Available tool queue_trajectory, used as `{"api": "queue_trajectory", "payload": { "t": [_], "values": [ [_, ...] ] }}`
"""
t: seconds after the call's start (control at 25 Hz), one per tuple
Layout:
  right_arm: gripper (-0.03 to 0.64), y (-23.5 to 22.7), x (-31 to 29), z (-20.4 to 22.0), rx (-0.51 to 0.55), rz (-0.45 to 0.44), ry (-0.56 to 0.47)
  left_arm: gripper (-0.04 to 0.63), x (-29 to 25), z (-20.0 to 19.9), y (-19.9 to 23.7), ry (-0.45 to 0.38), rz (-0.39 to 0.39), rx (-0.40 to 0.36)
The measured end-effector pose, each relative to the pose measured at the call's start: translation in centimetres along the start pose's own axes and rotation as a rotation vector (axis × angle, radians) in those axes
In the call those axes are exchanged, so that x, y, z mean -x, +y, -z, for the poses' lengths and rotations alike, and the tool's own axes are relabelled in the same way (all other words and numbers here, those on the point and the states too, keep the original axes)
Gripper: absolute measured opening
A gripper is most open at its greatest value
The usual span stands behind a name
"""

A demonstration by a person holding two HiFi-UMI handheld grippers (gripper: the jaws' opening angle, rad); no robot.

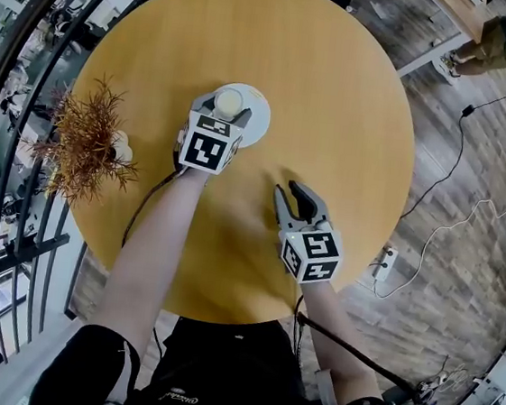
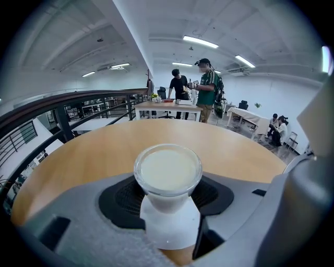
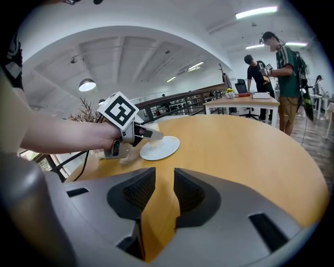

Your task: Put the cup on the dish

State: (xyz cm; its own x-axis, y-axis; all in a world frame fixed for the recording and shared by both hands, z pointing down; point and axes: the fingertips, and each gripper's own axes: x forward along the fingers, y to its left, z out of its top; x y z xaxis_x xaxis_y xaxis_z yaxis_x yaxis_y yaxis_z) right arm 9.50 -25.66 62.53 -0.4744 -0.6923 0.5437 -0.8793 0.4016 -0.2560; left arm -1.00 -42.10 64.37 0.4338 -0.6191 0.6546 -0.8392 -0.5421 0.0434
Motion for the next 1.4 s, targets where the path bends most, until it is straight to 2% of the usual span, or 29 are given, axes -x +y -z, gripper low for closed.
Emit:
{"api": "queue_trajectory", "payload": {
  "t": [0.76, 1.4],
  "values": [
    [0.107, -1.0, -0.2, 0.4, -0.01, 0.017, 0.006, 0.256, -1.0, 1.4, -0.5, 0.044, 0.013, -0.028],
    [0.107, -0.6, -0.7, 0.8, -0.013, 0.018, 0.007, 0.256, -0.9, 1.7, -0.2, -0.019, -0.017, -0.034]
  ]
}}
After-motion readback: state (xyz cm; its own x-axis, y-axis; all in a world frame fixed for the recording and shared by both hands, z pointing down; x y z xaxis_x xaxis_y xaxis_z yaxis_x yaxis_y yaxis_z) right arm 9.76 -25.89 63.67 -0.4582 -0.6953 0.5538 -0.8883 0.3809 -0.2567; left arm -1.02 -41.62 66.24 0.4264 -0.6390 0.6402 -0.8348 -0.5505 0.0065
